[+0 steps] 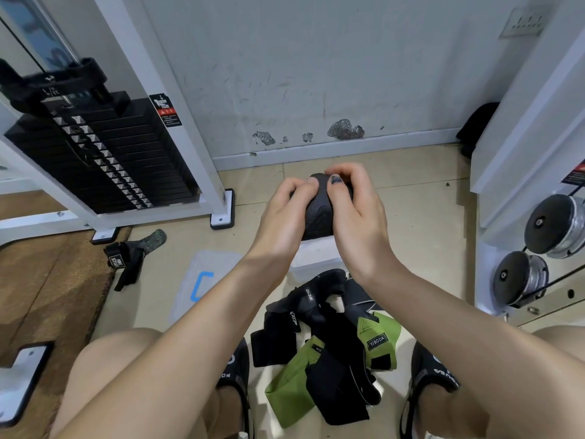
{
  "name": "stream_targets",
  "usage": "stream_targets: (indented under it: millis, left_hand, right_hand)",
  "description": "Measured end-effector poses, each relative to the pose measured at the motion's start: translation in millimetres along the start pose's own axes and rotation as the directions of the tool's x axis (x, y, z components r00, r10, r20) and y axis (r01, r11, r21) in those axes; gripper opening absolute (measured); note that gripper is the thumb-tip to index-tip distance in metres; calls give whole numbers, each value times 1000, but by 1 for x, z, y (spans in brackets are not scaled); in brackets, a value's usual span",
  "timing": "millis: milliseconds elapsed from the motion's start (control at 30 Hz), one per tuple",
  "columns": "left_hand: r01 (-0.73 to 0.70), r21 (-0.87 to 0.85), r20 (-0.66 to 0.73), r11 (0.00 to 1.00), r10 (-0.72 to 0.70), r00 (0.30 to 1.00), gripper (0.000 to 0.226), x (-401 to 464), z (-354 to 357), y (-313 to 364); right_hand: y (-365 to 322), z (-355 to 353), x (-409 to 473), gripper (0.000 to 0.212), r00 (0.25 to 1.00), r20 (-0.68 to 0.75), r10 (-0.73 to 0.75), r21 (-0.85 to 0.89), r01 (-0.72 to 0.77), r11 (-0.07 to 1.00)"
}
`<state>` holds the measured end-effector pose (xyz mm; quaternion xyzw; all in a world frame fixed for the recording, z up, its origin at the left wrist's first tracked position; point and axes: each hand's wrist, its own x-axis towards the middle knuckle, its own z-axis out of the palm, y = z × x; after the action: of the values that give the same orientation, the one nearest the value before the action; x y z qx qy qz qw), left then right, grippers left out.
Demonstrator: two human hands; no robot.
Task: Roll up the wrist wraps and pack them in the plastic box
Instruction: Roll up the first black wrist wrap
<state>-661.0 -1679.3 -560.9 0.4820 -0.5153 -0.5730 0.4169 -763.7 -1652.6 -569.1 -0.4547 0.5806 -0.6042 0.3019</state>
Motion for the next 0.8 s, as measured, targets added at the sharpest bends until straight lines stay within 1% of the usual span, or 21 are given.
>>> stream_targets:
  millis: [67, 100, 133, 233, 300, 367, 400, 500, 533, 633, 700, 733, 800]
  left_hand:
    - [5, -53, -20, 999, -6, 1000, 21, 0, 3, 0]
    - [6, -75, -28, 997, -8, 1000, 13, 0, 4, 1]
    - [-1, -84, -39, 996, -2, 999, 8, 1, 4, 1]
    - [-78, -20, -66, 997, 77, 995, 19, 2, 6, 4]
    - [-104, 48, -79, 993, 108, 991, 17, 3, 8, 3]
    - [-45, 57, -88, 997, 50, 995, 12, 5, 9, -2]
    - [-12, 62, -84, 998, 17, 996, 14, 6, 8, -5]
    - [41, 111, -40, 993, -37, 999, 28, 9, 6, -12]
    - [37, 129, -42, 991, -31, 999, 28, 10, 6, -14]
    - [-43, 219, -97, 975, 66, 993, 23, 11, 7, -16]
    - [-84, 241, -94, 967, 109, 990, 22, 11, 9, -17]
    - [-88, 243, -95, 966, 114, 989, 23, 11, 10, -17]
    - [-49, 202, -108, 978, 72, 992, 25, 9, 8, -15]
  right_hand:
    - [-1, 3, 0, 16, 999, -26, 35, 0, -35, 999]
    - [-1, 4, 0, 15, 998, -42, 55, 10, -55, 998]
    - [-1, 5, 2, 14, 996, -51, 77, 24, -76, 997]
    - [2, 7, 7, 21, 982, -35, 184, 62, -181, 981]
    - [4, 8, 8, 14, 971, -29, 236, 84, -233, 969]
    - [6, 8, 9, 8, 978, -59, 201, 70, -196, 978]
    - [7, 9, 9, 8, 983, -68, 168, 62, -164, 984]
    - [10, 11, 8, 11, 991, -75, 112, 28, -110, 993]
    - [12, 12, 9, 12, 991, -76, 112, 24, -110, 994]
    - [16, 11, 8, 17, 988, -92, 121, 26, -119, 993]
    - [16, 10, 7, 19, 988, -96, 122, 12, -121, 993]
    - [15, 9, 8, 20, 988, -89, 127, -2, -128, 992]
    - [13, 7, 13, 25, 983, -54, 177, -16, -178, 984]
